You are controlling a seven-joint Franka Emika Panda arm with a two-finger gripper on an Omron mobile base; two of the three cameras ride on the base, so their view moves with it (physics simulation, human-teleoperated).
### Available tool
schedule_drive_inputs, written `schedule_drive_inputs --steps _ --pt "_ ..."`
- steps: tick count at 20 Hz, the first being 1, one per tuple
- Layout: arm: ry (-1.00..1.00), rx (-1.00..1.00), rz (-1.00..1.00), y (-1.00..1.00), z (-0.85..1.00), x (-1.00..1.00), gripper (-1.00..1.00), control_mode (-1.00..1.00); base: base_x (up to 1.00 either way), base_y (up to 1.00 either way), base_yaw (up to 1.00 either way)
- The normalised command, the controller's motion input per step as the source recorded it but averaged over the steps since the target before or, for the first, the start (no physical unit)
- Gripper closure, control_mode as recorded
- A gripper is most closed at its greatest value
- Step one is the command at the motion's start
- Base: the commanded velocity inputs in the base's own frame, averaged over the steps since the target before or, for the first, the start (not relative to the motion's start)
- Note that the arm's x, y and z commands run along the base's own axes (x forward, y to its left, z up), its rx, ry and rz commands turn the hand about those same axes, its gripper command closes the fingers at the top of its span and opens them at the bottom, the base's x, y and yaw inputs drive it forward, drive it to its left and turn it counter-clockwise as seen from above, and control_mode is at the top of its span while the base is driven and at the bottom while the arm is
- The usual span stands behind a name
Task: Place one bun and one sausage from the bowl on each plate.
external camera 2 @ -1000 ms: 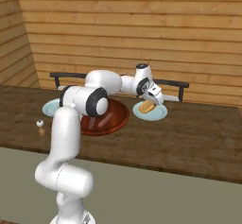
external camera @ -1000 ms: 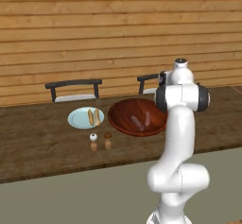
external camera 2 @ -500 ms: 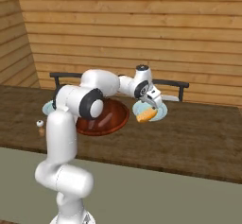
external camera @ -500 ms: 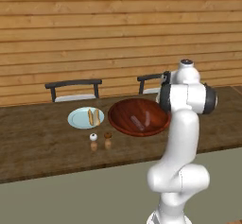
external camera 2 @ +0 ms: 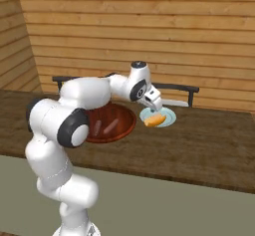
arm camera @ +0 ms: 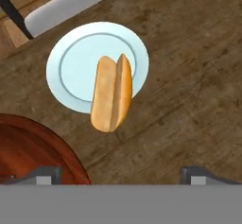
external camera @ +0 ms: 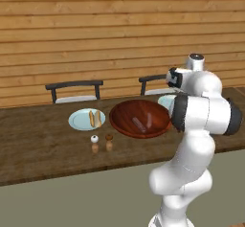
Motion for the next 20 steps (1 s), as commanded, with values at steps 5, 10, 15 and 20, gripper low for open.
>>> schedule_drive_inputs --steps 5,10,15,20 --pt "0.21 -0.10 0.24 1.00 0.00 -0.94 -1.00 -1.00 0.00 0.00 0.00" --pt "0.14 0.00 0.16 1.00 -0.15 -0.01 -1.00 -1.00 0.00 0.00 0.00" --pt "0.16 0.17 0.15 0.54 -0.49 0.89 -1.00 -1.00 0.00 0.00 0.00" --pt "0.09 0.11 0.12 0.15 -0.51 0.16 -1.00 -1.00 0.00 0.00 0.00"
